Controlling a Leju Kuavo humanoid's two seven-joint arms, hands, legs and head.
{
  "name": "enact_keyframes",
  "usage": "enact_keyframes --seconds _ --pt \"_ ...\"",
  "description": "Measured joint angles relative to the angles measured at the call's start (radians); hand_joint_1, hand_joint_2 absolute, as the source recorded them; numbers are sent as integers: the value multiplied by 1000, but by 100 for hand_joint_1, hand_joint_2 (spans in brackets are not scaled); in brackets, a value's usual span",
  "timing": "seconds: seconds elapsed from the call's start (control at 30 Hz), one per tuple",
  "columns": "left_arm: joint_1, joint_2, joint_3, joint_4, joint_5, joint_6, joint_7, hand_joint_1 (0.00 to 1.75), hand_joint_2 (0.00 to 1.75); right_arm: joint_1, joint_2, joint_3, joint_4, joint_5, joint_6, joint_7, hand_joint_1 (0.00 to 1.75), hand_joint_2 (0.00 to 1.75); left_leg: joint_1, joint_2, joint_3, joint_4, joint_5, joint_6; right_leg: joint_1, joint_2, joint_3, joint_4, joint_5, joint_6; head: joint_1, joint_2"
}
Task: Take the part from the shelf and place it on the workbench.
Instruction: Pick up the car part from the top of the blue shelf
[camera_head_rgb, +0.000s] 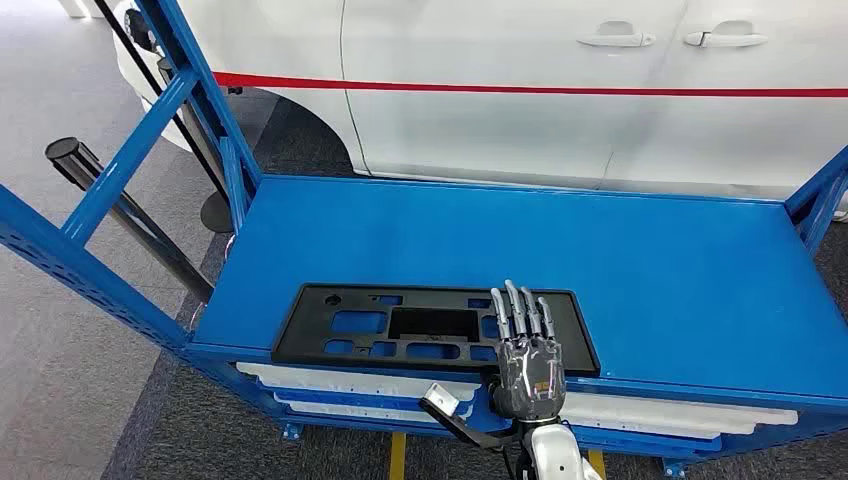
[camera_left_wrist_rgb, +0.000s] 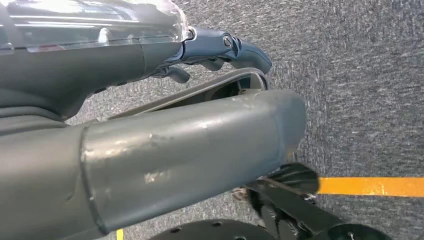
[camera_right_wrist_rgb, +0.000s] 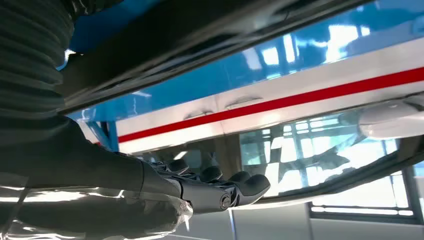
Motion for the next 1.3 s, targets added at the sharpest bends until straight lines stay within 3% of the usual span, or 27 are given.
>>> enact_keyframes --seconds 0.13,0.27,0.33,0.4,0.43,0.47,0.5,0.57,0.6,0.7,0.77,0.87,0.93,0.97,1.0,1.07,1.1,1.13,1.23,1.3 --pt "-2 3 0 0 -5 0 -1 0 0 -23 -21 53 23 0 0 25 0 175 -13 -1 31 -108 36 20 0 -1 5 -2 -7 11 0 0" --pt "0 4 0 0 -7 -1 -1 0 0 -39 -38 100 44 0 0 38 0 175 -7 -1 43 -136 55 36 2 -1 0 16 -26 34 -1 0" --pt "-1 4 0 0 -8 -1 -2 0 0 -46 -46 114 51 0 0 39 0 175 -4 1 48 -146 60 42 -1 -2 -43 107 -77 44 -1 0" --pt "-2 4 0 0 -9 -2 -3 0 0 -49 -49 125 59 0 0 35 0 175 -4 2 48 -146 58 44 -5 -2 -107 226 -122 52 -1 0" --pt "-2 4 0 0 -10 -3 -3 0 0 -50 -50 129 63 0 0 29 0 175 -3 1 49 -146 56 44 -7 -2 -124 252 -120 55 -1 0" --pt "-2 4 0 0 -13 -4 -3 0 0 -53 -50 134 67 0 -1 22 0 175 -3 1 52 -145 54 43 -9 -3 -122 240 -98 57 -1 0" --pt "-2 3 0 0 -15 -5 -3 0 0 -57 -50 138 71 0 -1 13 0 175 -2 1 55 -144 51 40 -11 -3 -102 192 -62 57 -1 0" --pt "-3 2 0 0 -22 -6 -3 0 0 -68 -48 149 82 0 -1 -1 0 175 -3 0 61 -138 42 32 -12 -3 -42 61 -2 53 -1 0" --pt "-3 1 0 0 -25 -6 -3 0 0 -74 -46 155 88 0 -1 -4 0 175 -4 0 61 -135 39 26 -11 -3 -22 18 10 49 -1 0" --pt "-6 1 0 0 -30 -6 -1 0 0 -87 -39 174 104 0 -2 -7 0 175 -5 -1 63 -137 35 8 -6 -1 -9 -8 10 31 -1 0" --pt "-6 1 0 0 -35 -6 1 0 0 -96 -31 184 117 0 -2 -14 0 175 -2 -1 56 -113 15 -3 -8 -3 -2 -17 14 16 -2 0" --pt "-7 1 0 0 -49 -8 3 0 0 -112 -8 190 155 0 -2 -42 0 175 2 0 -20 49 -72 -14 -10 -4 0 -24 18 4 -2 0" --pt "-6 1 0 0 -58 -10 3 0 0 -122 12 179 189 0 -2 -79 0 175 4 0 -65 139 -95 -18 -8 -3 0 -23 18 4 -2 0" --pt "-6 1 0 0 -63 -11 3 0 0 -126 23 168 205 0 -3 -96 1 175 4 0 -63 133 -79 -17 -7 -2 1 -22 18 4 -2 0" --pt "-7 1 0 0 -66 -11 3 0 0 -131 34 156 219 0 -3 -108 5 175 3 0 -39 85 -47 -14 -7 -1 2 -22 18 4 -2 0" --pt "-10 1 0 0 -69 -13 3 0 0 -142 53 136 240 0 -3 -117 21 175 0 2 32 -61 14 -3 -5 1 5 -21 17 7 -2 0" --pt "-12 1 0 0 -70 -14 3 0 0 -146 59 128 248 0 -3 -119 33 175 -3 2 57 -113 30 2 -3 1 6 -21 16 11 -2 0" --pt "-14 1 0 0 -71 -14 3 0 0 -150 64 119 256 0 -3 -122 45 175 -5 2 68 -140 35 7 -3 2 6 -21 16 17 -2 0" --pt "-16 1 0 0 -74 -14 4 0 0 -154 72 91 278 0 -2 -128 77 175 -5 1 70 -153 45 22 -2 2 8 -23 17 36 -2 0" --pt "-15 0 0 0 -77 -14 7 0 0 -155 73 74 291 -1 -2 -133 80 175 1 3 73 -166 59 35 -2 1 -14 26 -20 44 -1 0"
